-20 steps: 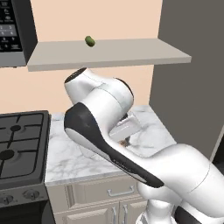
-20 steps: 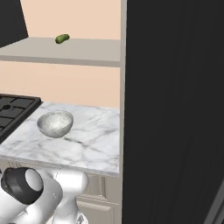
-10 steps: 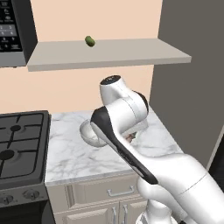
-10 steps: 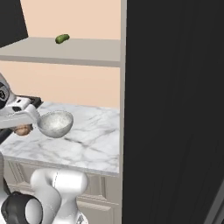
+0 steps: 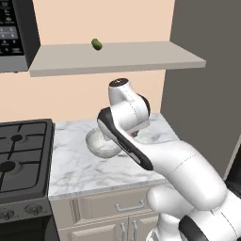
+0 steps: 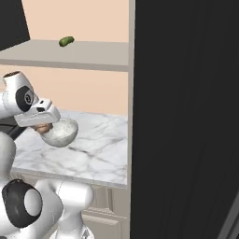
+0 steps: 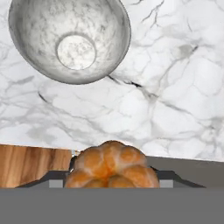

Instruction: Pick the tangerine from the cabinet and place it in the bowl. Then pick the bowl and place it in the sink. Then turn on the sink facuet.

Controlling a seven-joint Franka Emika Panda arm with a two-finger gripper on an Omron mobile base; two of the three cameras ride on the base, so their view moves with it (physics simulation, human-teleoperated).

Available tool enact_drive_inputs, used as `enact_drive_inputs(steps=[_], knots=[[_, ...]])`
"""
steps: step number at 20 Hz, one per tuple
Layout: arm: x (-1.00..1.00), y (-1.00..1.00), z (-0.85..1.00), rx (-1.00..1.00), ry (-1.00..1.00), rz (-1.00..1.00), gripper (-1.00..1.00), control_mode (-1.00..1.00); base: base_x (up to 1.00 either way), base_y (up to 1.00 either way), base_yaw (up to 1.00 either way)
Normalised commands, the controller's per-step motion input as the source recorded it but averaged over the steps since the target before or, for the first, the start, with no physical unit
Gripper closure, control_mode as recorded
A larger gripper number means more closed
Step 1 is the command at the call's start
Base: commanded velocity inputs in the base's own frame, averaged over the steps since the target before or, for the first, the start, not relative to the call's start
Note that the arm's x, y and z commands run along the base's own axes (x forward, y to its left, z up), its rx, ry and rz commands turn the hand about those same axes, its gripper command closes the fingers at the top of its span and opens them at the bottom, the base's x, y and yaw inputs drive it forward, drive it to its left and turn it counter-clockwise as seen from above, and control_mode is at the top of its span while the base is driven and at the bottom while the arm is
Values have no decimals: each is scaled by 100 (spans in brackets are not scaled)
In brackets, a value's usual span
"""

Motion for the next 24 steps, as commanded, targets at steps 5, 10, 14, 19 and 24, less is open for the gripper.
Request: enact_drive_inputs(steps=[5, 10, 14, 19, 24], knots=[[100, 1, -54, 5, 0, 4, 100, -100, 0, 0, 0], [77, 13, -51, 6, 0, 7, 100, -100, 0, 0, 0], [47, 30, -55, 4, 0, 2, 100, -100, 0, 0, 0], [45, 26, -45, 5, 0, 1, 100, -100, 0, 0, 0], [29, 5, -27, 1, 0, 0, 100, -100, 0, 0, 0]])
